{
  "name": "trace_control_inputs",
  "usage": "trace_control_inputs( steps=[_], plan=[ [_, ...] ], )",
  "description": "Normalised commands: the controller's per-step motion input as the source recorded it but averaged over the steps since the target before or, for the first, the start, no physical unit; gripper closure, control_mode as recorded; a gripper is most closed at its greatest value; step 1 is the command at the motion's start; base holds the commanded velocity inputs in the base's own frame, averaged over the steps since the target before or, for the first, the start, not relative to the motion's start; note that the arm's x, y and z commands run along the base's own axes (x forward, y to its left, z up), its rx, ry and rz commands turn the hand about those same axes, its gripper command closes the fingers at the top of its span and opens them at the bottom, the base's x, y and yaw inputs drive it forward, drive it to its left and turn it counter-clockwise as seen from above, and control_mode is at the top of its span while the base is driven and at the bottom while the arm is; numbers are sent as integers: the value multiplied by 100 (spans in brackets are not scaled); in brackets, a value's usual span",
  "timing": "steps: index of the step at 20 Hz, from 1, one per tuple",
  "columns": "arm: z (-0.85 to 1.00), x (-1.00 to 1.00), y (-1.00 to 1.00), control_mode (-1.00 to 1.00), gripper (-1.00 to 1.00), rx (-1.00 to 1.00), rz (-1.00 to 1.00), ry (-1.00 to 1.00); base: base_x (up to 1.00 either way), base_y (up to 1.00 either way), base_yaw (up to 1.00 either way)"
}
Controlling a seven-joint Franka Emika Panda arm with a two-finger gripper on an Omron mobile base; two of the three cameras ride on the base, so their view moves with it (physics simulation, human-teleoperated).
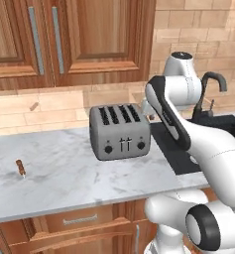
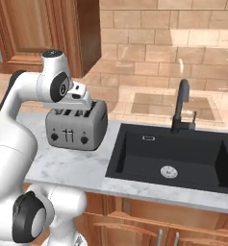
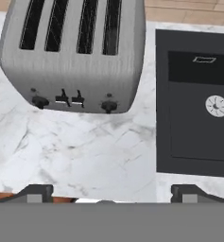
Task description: Store the kebab skewer in the freezer for long-term storage. Close the freezer door after placing the cooked food.
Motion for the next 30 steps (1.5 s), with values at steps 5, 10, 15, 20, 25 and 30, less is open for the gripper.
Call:
trace_control_inputs(
  steps=[5,10,15,20,25,30],
  plan=[
    [0,0,0,100,-100,0,0,0,0,69,0],
    [0,0,0,100,-100,0,0,0,0,65,0],
    [0,0,0,100,-100,0,0,0,0,62,0],
    [0,0,0,100,-100,0,0,0,0,61,0],
    [0,0,0,100,-100,0,0,0,0,45,1],
    [0,0,0,100,-100,0,0,0,0,37,1]
  ],
)
